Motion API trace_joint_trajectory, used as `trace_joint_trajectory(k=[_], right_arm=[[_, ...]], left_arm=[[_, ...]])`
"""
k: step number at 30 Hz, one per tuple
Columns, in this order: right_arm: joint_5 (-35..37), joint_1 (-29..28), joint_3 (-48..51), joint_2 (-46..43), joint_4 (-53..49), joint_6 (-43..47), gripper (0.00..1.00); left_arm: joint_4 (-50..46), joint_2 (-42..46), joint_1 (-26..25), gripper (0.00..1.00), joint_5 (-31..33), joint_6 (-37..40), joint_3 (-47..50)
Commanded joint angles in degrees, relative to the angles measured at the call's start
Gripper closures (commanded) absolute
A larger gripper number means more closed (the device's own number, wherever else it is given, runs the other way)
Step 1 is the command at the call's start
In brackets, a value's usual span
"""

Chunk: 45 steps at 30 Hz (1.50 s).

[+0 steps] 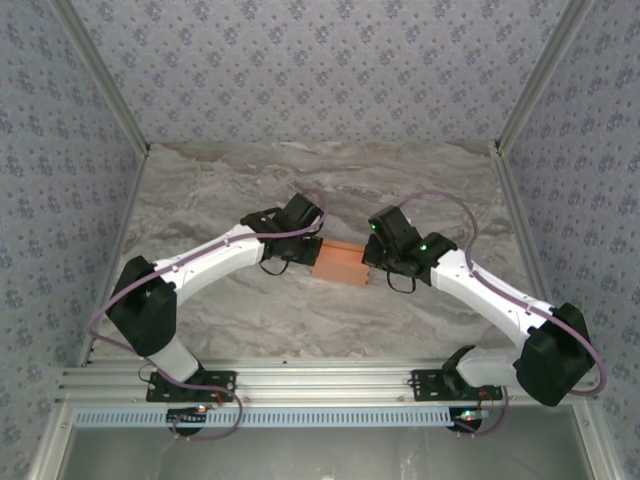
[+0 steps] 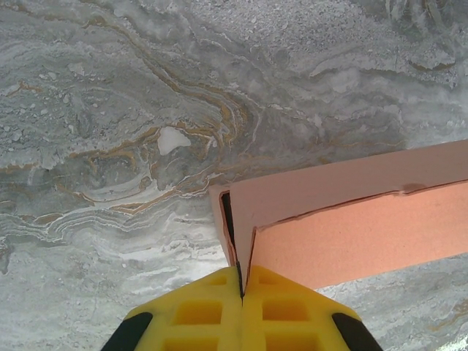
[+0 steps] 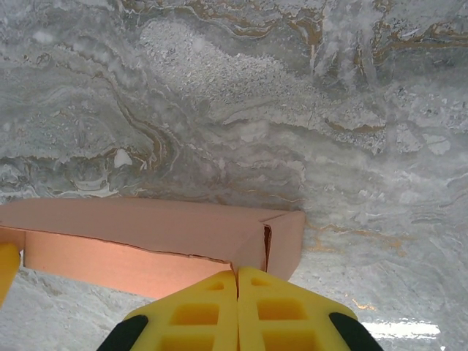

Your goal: Fold the paper box

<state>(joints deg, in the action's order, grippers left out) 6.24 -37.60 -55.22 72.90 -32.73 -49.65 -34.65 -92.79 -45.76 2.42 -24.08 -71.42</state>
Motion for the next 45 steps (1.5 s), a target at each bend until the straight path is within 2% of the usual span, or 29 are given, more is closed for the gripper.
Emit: trace_joint_trajectory(k=[1,11,24,31,35,43,45], right_arm=[[-2.1,0.1,-1.5,1.7,-2.4,-3.0,0.92],[-0.2,-0.8,0.2,1.8,-3.3,-2.7,0.93],[9.4,-5.8,4.1,-0.4,-2.8,-1.4,0.93],[12.5,-6.6,6.4,-2.7,-1.9,-1.1,0.94],[12.7,-6.6,6.8,-2.9,-0.5,-0.2,0.94],[12.6,-6.7,7.2,-2.5,0.4,1.4,0.94],[12.6,-6.6,7.1,-2.5,0.4,1.9,0.94]], left_arm=[[-0.4,-0.9,-0.3,0.98,-0.5,-0.8,0.4],[-0.7,-0.9,-0.2,0.98,0.7,-0.9,0.8],[2.2,1.1,-0.2,0.96,3.0,-1.3,4.0],[2.0,2.6,0.0,0.77,1.0,-2.1,3.4],[1.1,4.6,0.1,0.72,0.2,-1.9,2.0],[0.6,10.7,1.3,0.5,-4.9,-2.2,1.4],[1.1,12.2,1.7,0.47,-6.2,-2.5,1.7]])
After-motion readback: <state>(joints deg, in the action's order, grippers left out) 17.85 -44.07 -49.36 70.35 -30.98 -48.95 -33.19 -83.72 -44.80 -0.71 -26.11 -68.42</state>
